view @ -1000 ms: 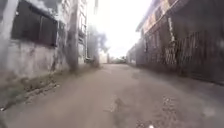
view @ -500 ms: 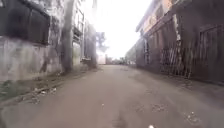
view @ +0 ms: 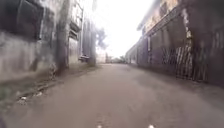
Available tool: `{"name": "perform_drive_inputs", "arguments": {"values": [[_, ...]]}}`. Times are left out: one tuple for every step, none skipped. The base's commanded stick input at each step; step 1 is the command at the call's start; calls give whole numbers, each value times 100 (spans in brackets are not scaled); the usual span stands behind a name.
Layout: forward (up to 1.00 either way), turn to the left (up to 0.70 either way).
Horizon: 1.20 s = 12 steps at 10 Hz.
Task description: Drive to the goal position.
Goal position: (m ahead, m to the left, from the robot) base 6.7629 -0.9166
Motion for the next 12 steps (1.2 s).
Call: {"name": "perform_drive_inputs", "arguments": {"values": [[100,0],[100,0],[100,0],[100,0],[100,0],[100,0],[100,0],[100,0],[100,0],[100,0],[100,-5],[100,-14]]}}
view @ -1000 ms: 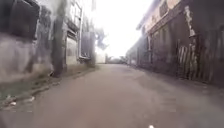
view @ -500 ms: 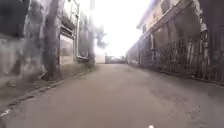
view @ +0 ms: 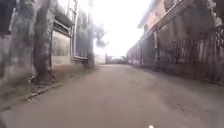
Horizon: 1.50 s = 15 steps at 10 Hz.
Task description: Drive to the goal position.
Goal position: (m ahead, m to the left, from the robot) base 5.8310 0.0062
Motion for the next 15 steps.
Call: {"name": "perform_drive_inputs", "arguments": {"values": [[100,-23],[100,-16],[100,0],[100,0],[100,0],[100,0],[100,0],[100,0],[100,0],[100,0],[100,0],[100,0],[100,0],[100,0],[100,0]]}}
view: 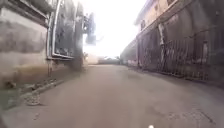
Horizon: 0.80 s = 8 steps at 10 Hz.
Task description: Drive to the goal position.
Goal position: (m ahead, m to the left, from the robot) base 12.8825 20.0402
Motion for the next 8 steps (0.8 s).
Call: {"name": "perform_drive_inputs", "arguments": {"values": [[100,0],[100,0],[100,0],[100,0],[100,0],[100,0],[100,0],[100,0]]}}
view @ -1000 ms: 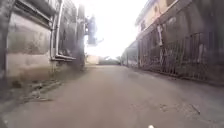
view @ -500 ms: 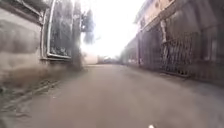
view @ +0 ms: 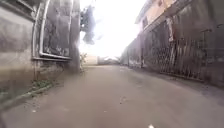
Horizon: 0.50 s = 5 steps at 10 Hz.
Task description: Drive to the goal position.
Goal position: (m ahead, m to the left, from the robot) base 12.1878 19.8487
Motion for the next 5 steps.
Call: {"name": "perform_drive_inputs", "arguments": {"values": [[100,0],[100,0],[100,0],[100,0],[100,0]]}}
